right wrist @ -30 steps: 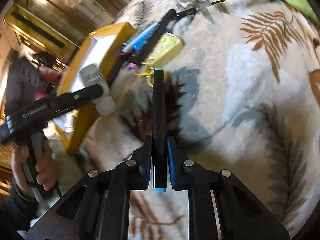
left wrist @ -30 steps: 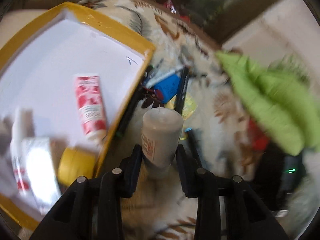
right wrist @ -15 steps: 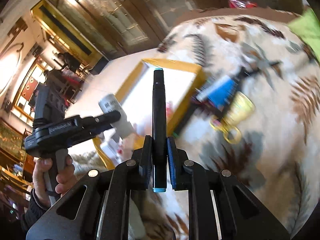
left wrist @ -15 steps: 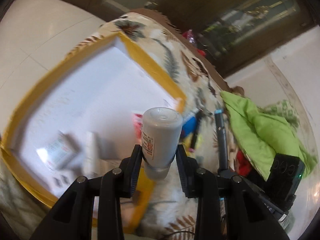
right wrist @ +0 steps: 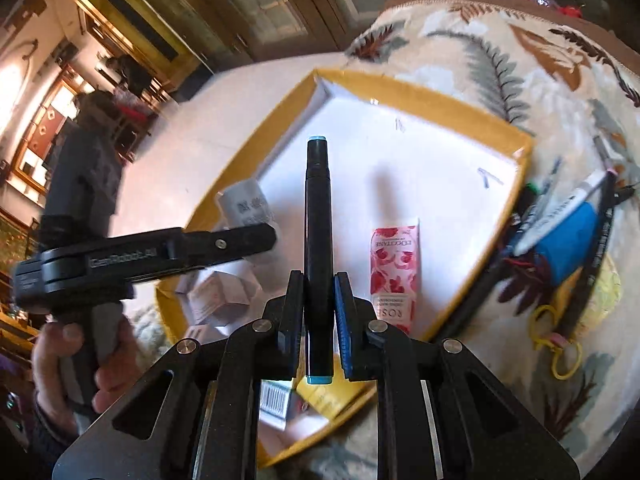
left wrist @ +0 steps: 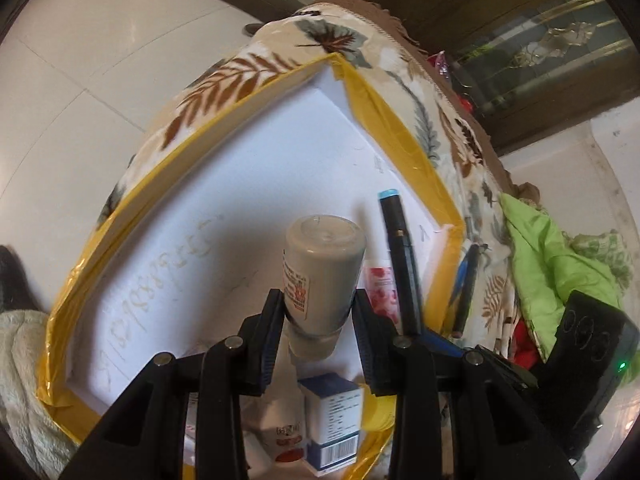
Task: Organize rigid objects
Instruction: 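Carry the marker with the right tool while the left tool carries the bottle over the tray, then open both tools to release the marker and bottle in the tray, then grasp the pink-capped black marker with the right tool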
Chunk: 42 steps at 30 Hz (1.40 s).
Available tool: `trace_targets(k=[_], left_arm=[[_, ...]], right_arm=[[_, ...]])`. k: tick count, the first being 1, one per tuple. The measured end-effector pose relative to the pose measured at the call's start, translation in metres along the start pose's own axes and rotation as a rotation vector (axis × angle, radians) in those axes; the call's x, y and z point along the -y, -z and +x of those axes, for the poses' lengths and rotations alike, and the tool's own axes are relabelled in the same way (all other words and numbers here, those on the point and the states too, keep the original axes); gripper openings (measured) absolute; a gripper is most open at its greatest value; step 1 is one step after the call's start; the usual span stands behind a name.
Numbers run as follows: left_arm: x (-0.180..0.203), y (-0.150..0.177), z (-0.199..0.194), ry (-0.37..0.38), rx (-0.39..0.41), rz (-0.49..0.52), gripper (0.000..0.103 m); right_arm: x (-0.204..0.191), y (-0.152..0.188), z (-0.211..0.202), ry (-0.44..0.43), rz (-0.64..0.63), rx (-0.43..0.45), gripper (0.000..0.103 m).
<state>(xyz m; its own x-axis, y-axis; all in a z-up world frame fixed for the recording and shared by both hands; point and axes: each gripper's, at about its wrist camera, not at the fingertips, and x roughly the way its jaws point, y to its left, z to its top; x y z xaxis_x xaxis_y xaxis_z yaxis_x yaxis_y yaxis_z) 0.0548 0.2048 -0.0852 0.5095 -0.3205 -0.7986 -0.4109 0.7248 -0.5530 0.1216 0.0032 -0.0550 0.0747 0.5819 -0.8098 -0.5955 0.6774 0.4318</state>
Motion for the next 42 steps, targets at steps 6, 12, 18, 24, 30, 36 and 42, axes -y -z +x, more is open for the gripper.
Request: trace_targets(k=[6, 12, 18, 24, 30, 36, 42], left_arm=[[-0.013, -0.008, 0.014, 0.002, -0.038, -0.036, 0.035], [-0.02, -0.009, 0.019, 0.042, -0.023, -0.07, 0.043], [-0.013, -0.005, 0.003, 0.076, 0.071, -0.046, 0.065], [0.032, 0.017, -0.053, 0.115, 0.348, 0.132, 0.08], [0.097, 0.057, -0.042, 0.185, 0.281, 0.225, 0.081], [0.113, 0.093, 0.014, 0.193, 0.11, 0.212, 0.08], [0.11, 0.091, 0.01, 0.183, 0.143, 0.219, 0.08]], right_arm=[[-0.01, -0.001, 0.033, 0.051, -0.047, -0.044, 0.014], [-0.01, 0.007, 0.051, 0.096, -0.096, -0.075, 0.014], [-0.014, 0.016, 0.032, 0.044, -0.116, -0.024, 0.047], [0.017, 0.027, -0.039, -0.093, -0.004, 0.112, 0.05], [0.091, 0.055, -0.098, -0.053, 0.175, 0.192, 0.05], [0.159, 0.063, -0.102, 0.0, 0.392, 0.18, 0.05], [0.176, 0.029, -0.083, 0.072, 0.421, 0.158, 0.05]])
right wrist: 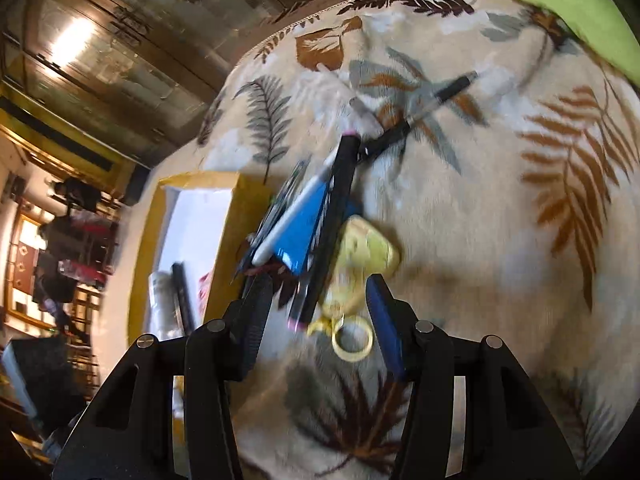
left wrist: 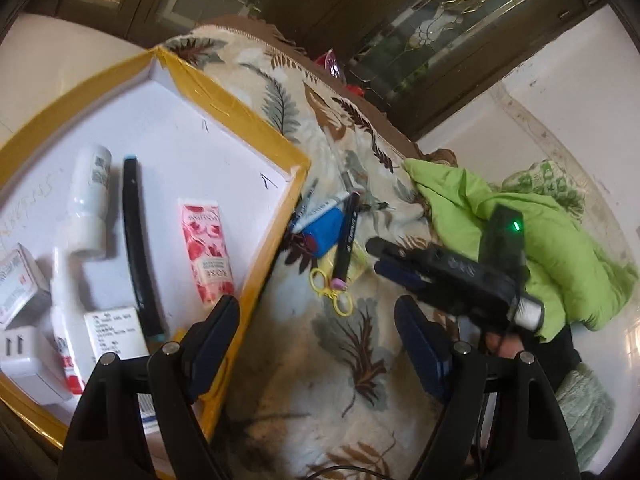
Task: Organize rigid objects
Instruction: 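Grasp the pink-capped black marker with the right tool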
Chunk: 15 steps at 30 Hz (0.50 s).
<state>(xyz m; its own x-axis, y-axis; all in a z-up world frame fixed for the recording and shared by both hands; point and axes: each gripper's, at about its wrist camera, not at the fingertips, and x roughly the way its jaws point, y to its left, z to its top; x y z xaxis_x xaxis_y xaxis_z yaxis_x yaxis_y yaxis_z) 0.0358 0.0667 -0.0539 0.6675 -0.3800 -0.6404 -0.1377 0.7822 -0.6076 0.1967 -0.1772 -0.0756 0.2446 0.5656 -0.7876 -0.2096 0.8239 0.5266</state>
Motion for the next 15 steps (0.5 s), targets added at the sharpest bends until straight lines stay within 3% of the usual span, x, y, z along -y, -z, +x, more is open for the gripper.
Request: trace_targets(k=[6, 8, 9, 11, 15], left_arm=[[0.006, 0.004, 0.009, -0.019, -0.03, 0.044, 0.08], [0.009, 0.006, 0.01, -0.026, -0.032, 0.066, 0.08], [0.01, 0.006, 0.01, -0.029, -0.033, 0.075, 0.08], [0.013, 0.007, 0.009, -0.028, -0.029, 0.091, 0.08], [0.016, 0.009, 0.011, -0.031, -0.036, 0.106, 0.08]], right_arm=[[-0.017, -0.03, 0.03, 0.11, -0.04, -0.018, 0.05], [-0.021, -0.033, 0.039, 0.149, -0.067, -0.021, 0.038], [-0.022, -0.034, 0.042, 0.16, -0.081, -0.022, 0.023], [-0.022, -0.032, 0.038, 0.166, -0.079, -0.019, 0.019], [-0.004, -0.02, 0.025, 0.094, -0.048, -0.036, 0.015]])
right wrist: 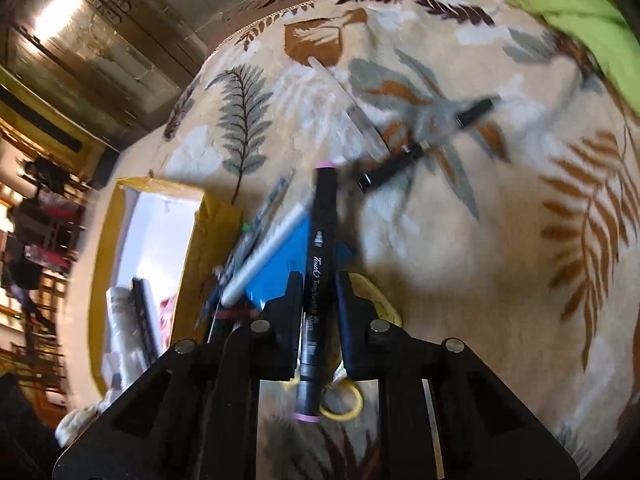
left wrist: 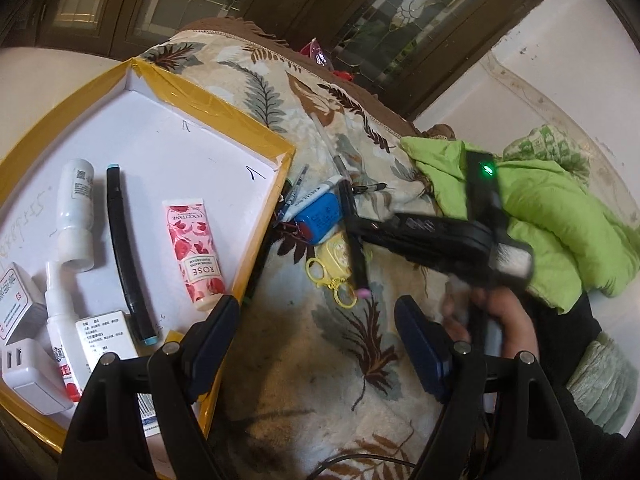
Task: Organize rigid objects
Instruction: 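Grasp the pink-capped black marker with the right tool, then grasp the yellow cartoon case with the left tool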
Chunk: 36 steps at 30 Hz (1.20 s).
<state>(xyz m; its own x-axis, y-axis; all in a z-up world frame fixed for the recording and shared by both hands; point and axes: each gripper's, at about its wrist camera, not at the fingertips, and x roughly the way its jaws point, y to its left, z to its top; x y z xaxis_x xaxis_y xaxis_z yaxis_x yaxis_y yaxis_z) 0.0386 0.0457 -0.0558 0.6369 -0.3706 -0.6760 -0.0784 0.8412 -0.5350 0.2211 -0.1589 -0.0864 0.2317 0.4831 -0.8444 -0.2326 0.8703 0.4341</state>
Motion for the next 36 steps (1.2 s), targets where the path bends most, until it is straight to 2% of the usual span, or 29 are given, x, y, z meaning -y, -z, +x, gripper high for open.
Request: trace_targets(k=[2, 6, 12, 15, 17, 20, 22, 24, 25, 26, 28, 30, 32, 34, 36], left_arm=[[0.004, -0.001, 0.003, 0.001, -0.01, 0.014, 0.08], [0.023, -0.006, 0.016, 0.022, -0.05, 0.074, 0.081], [0.061, -0.024, 0.074, -0.039, -0.151, 0.236, 0.081], [0.068, -0.033, 0.106, -0.085, -0.183, 0.289, 0.081], [0.071, -0.04, 0.126, -0.13, -0.197, 0.328, 0.081], [0.077, -0.049, 0.151, -0.119, -0.219, 0.352, 0.081], [0.082, -0.049, 0.171, -0.137, -0.25, 0.408, 0.081], [0.089, -0.046, 0.177, -0.117, -0.253, 0.445, 0.08], [0.09, -0.043, 0.181, -0.133, -0.275, 0.452, 0.08], [0.092, -0.04, 0.181, -0.141, -0.264, 0.471, 0.08], [0.09, -0.033, 0.179, -0.121, -0.275, 0.492, 0.08], [0.081, -0.031, 0.181, -0.071, -0.332, 0.432, 0.075], [0.079, -0.029, 0.175, -0.054, -0.332, 0.437, 0.071], [0.078, -0.032, 0.177, -0.072, -0.332, 0.419, 0.064], [0.079, -0.032, 0.181, -0.133, -0.321, 0.428, 0.051]], right_arm=[[0.013, 0.014, -0.015, -0.047, -0.008, -0.015, 0.015], [0.039, 0.044, -0.041, -0.053, -0.037, -0.051, 0.015], [0.074, 0.085, -0.067, 0.054, -0.097, -0.047, 0.015], [0.09, 0.093, -0.064, 0.061, -0.072, -0.037, 0.015], [0.101, 0.096, -0.061, 0.02, -0.043, -0.037, 0.015], [0.11, 0.095, -0.062, -0.021, -0.014, -0.044, 0.015], [0.115, 0.095, -0.058, -0.052, 0.011, -0.055, 0.016], [0.118, 0.095, -0.055, -0.07, 0.025, -0.057, 0.016], [0.118, 0.095, -0.055, -0.071, 0.022, -0.055, 0.016], [0.117, 0.096, -0.055, -0.069, 0.019, -0.054, 0.016], [0.117, 0.096, -0.056, -0.07, 0.02, -0.052, 0.016], [0.116, 0.097, -0.055, -0.07, 0.019, -0.05, 0.016], [0.115, 0.096, -0.054, -0.067, 0.018, -0.05, 0.016], [0.114, 0.096, -0.053, -0.065, 0.016, -0.051, 0.016], [0.113, 0.092, -0.049, -0.059, 0.01, -0.051, 0.016]])
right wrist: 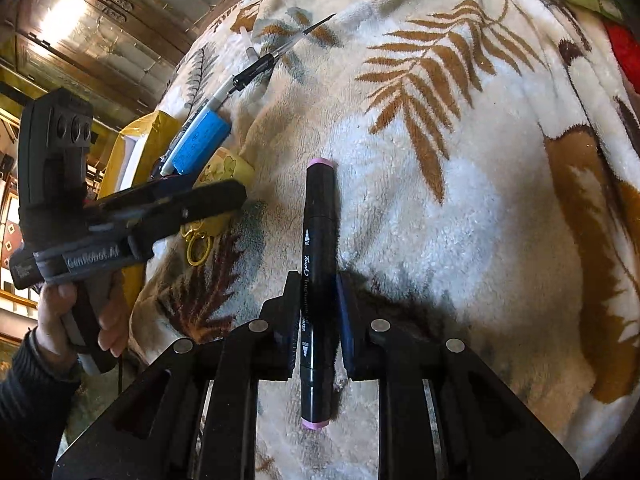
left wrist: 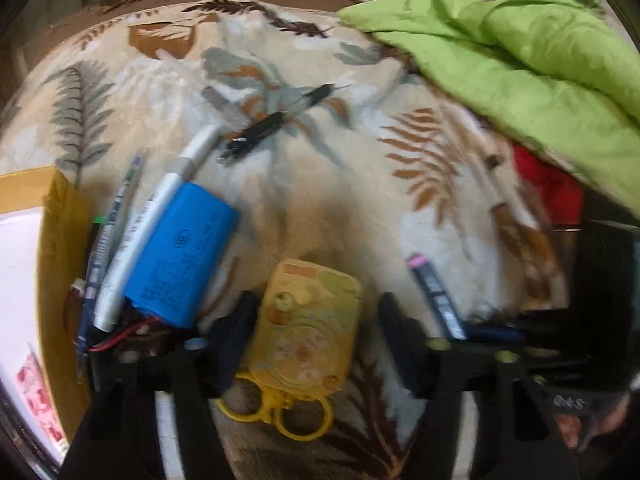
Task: Organize rigid objects
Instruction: 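Grasp the yellow cartoon case with the left tool, then carry the marker with the right tool while the left tool carries the yellow case to the tray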
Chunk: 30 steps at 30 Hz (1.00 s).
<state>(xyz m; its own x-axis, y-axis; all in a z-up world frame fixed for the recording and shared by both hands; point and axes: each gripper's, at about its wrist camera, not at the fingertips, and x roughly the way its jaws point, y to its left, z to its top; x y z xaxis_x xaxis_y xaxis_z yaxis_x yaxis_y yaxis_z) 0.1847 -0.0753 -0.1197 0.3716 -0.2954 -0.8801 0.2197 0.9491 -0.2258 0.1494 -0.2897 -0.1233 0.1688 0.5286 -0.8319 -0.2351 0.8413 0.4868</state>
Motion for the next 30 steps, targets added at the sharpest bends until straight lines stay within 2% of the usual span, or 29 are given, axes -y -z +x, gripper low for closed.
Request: trace_targets(k=[5, 8, 11, 13, 16, 19, 23, 30], left_arm=[[0.009, 0.019, -0.011, -0.041, 0.008, 0.01, 0.05], [0.003, 0.041, -0.033, 0.019, 0.037, -0.088, 0.05], [-0.009, 0.063, -0.064, 0.121, 0.098, -0.216, 0.05], [-0.012, 0.071, -0.081, 0.149, 0.126, -0.245, 0.05], [-0.026, 0.082, -0.102, 0.192, 0.17, -0.321, 0.05], [-0.039, 0.089, -0.121, 0.217, 0.202, -0.37, 0.05], [-0.066, 0.1, -0.154, 0.201, 0.264, -0.433, 0.05], [-0.149, 0.118, -0.209, 0.08, 0.34, -0.596, 0.05]], right_arm=[[-0.005, 0.0, 0.003, 0.025, -0.03, 0.001, 0.016], [-0.009, 0.0, 0.005, 0.046, -0.06, 0.005, 0.016], [-0.017, 0.0, 0.006, 0.086, -0.097, 0.02, 0.015], [-0.021, 0.001, 0.002, 0.095, -0.102, 0.046, 0.015], [-0.038, -0.001, -0.007, 0.037, -0.093, 0.077, 0.015], [-0.072, -0.005, -0.014, -0.008, -0.143, 0.097, 0.014], [-0.118, -0.014, -0.019, -0.104, -0.18, 0.113, 0.015], [-0.197, -0.028, 0.011, -0.217, -0.26, 0.06, 0.014]])
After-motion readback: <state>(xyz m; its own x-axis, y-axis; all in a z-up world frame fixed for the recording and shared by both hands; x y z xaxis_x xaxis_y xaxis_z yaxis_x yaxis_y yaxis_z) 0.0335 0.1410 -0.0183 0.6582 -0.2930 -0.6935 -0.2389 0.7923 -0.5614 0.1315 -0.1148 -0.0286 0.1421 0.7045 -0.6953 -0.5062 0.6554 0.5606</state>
